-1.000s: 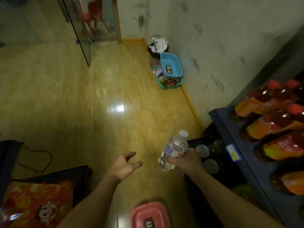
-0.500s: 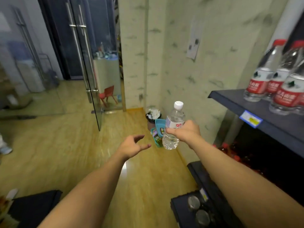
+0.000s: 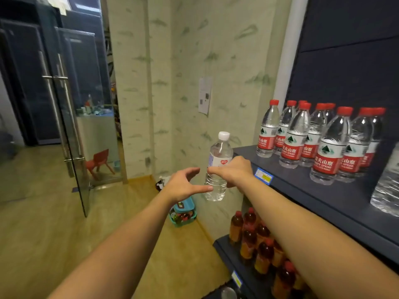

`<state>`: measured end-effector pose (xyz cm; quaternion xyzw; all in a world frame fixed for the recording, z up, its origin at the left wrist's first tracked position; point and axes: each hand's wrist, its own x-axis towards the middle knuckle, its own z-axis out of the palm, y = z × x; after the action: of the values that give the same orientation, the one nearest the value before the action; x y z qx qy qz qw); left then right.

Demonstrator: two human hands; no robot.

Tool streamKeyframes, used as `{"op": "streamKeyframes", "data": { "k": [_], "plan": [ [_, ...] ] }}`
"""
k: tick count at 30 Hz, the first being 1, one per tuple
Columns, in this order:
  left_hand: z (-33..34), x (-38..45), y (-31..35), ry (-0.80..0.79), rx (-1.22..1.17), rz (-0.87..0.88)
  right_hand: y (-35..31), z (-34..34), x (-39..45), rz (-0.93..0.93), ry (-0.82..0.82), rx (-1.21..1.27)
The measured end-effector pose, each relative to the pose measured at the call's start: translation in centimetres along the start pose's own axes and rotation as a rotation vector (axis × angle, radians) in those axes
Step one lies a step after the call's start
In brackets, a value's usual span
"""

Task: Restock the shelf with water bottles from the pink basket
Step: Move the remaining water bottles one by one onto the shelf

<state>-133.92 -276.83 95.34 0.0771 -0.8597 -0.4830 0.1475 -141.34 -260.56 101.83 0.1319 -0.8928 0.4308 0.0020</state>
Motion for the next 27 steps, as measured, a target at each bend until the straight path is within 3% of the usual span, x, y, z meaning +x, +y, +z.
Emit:
{"op": "streamKeyframes", "data": {
  "k": [7,19,23,27],
  "plan": [
    [2.5,1.6,0.9,-0.014,-0.197,0.058,-0.5,-1.3,-0.5,0.003,0.000,-0.050],
    [3.4,2.0,3.5,0.020,-0.249,0.034,-0.1,-2.6,-0.2,-0.007,-0.047,-0.045],
    [2.7,2.1,3.9,0.026,-0.281,0.010,1.6,-6.4,0.2,-0.095,-0.196,-0.083],
    [1.1,2.1,3.9,0.051,-0.307,-0.002,5.2,-12.0,-0.2,-0.110,-0.187,0.046]
  ]
}}
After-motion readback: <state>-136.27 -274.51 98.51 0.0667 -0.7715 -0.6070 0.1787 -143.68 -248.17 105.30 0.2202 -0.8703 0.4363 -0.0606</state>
